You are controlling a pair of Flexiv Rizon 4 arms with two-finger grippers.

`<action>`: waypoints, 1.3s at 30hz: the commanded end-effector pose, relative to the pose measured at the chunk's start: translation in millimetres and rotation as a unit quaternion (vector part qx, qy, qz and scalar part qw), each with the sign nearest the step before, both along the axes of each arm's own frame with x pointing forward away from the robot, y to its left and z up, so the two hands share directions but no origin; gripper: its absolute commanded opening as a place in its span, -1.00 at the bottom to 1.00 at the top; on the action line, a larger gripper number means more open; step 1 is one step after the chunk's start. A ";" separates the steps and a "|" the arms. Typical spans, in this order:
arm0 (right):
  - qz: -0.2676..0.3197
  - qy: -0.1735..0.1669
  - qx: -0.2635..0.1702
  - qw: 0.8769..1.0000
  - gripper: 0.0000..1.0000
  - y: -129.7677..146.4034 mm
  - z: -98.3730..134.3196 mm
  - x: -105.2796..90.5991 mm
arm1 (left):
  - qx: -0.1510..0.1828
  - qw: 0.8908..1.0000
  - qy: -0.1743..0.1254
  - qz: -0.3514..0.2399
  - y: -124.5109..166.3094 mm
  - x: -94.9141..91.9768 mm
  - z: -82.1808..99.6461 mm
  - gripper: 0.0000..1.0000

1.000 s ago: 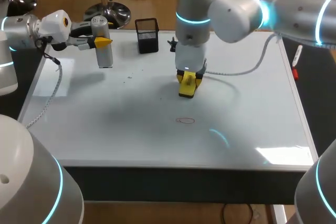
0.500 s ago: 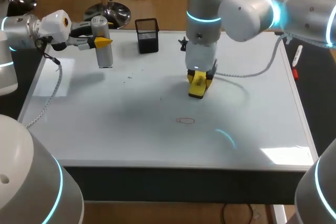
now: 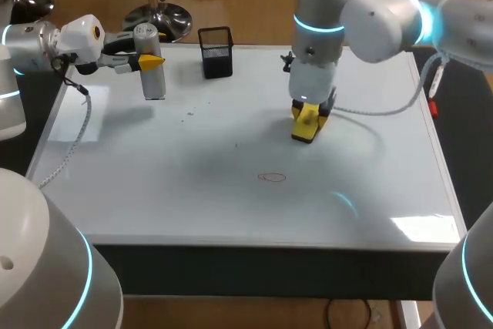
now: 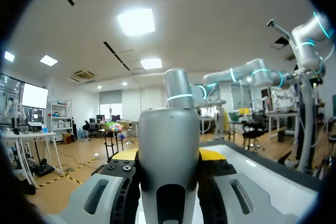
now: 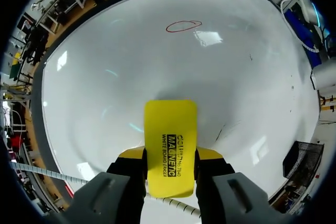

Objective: Pick up the inspection probe, press it on each red-marked spot on the whiteboard one by one, put down the probe, pick up the eraser, and wipe off all the red marks.

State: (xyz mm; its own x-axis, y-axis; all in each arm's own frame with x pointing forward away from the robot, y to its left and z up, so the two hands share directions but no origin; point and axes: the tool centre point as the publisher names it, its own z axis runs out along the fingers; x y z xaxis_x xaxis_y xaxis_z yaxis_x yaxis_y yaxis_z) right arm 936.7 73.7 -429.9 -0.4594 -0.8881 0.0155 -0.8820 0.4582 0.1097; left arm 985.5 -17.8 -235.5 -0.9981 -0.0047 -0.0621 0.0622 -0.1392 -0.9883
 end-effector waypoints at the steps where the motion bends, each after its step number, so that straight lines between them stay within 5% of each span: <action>1: -0.012 -0.014 0.018 1.000 -1.00 -25.2 22.1 -2.6 | 0.001 1.000 -0.001 0.003 -0.5 -2.3 1.9 -1.00; 13: -0.065 -0.030 0.002 0.997 -1.00 -80.8 43.3 19.8 | 0.001 1.000 -0.001 0.003 -0.5 -2.3 1.9 -1.00; 25: -0.117 -0.042 -0.031 0.992 -1.00 -151.7 56.4 81.7 | 0.001 1.000 -0.001 0.003 -0.5 -2.3 1.9 -1.00; 39: -0.097 -0.031 -0.016 0.995 -1.00 -152.4 47.4 158.2 | 0.001 1.000 -0.001 0.003 -0.5 -2.3 1.9 -1.00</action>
State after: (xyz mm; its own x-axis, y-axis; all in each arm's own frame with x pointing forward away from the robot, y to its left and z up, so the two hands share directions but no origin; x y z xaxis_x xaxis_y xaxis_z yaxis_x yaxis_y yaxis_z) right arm 1070.5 -83.5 -376.3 -0.6239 -0.7812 -0.0232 -0.7814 0.6241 -0.0015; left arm 985.5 -17.9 -235.5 -0.9981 -0.0050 -0.0621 0.0622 -0.1390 -0.9883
